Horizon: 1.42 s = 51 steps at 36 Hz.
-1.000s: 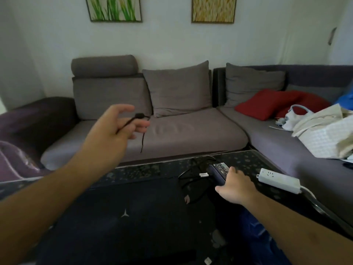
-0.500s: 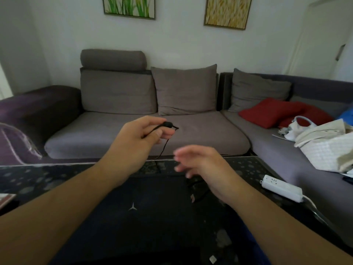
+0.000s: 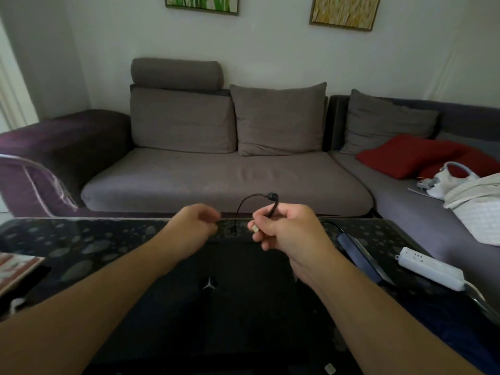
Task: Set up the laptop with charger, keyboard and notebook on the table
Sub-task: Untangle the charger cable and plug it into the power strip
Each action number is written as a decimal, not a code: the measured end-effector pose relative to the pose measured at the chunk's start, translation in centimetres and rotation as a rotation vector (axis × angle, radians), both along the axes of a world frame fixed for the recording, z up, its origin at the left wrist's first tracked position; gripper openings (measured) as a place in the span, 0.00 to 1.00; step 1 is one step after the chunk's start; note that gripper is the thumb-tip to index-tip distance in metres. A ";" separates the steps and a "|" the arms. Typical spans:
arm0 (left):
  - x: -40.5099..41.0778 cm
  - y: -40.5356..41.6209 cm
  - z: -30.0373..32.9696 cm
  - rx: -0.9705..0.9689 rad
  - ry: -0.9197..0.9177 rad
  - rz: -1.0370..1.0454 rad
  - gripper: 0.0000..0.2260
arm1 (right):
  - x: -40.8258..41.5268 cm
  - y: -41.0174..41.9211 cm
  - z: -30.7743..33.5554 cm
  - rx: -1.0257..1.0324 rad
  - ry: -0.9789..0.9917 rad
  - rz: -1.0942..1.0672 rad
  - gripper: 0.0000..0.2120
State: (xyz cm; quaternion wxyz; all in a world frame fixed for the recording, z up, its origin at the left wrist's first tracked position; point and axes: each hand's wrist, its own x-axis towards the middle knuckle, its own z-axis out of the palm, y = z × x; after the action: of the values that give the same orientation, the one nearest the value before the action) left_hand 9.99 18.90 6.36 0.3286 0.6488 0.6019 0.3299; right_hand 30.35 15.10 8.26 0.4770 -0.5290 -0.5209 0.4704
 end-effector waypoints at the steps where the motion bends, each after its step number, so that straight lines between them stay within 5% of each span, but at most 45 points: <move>1: -1.3 0.7 -1.4 -0.039 0.162 -0.016 0.17 | 0.2 0.0 -0.3 0.009 -0.002 -0.015 0.04; 5: -5.4 2.8 -5.1 -0.236 0.523 -0.104 0.32 | 0.9 0.5 -2.0 0.059 0.017 -0.063 0.03; 13: -6.8 6.2 -5.3 -0.349 0.732 -0.186 0.55 | 0.2 1.6 -4.2 0.020 0.015 -0.040 0.04; 29: -5.8 10.0 -4.0 -0.418 0.863 -0.315 0.51 | 0.9 2.8 -5.4 0.072 0.062 -0.054 0.05; 40: -6.0 4.5 1.3 -0.042 0.909 -0.159 0.49 | 2.1 2.2 -1.1 0.072 0.293 -0.140 0.07; 51: -6.1 -6.4 5.1 0.378 0.794 -0.010 0.46 | -0.1 -2.3 11.9 0.404 -0.033 0.070 0.08</move>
State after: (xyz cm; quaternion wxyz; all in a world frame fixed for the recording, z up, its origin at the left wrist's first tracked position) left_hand 3.89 12.51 11.47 -0.0513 0.7768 0.6075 0.1579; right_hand 30.21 12.77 20.19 0.5483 -0.4117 -0.6305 0.3639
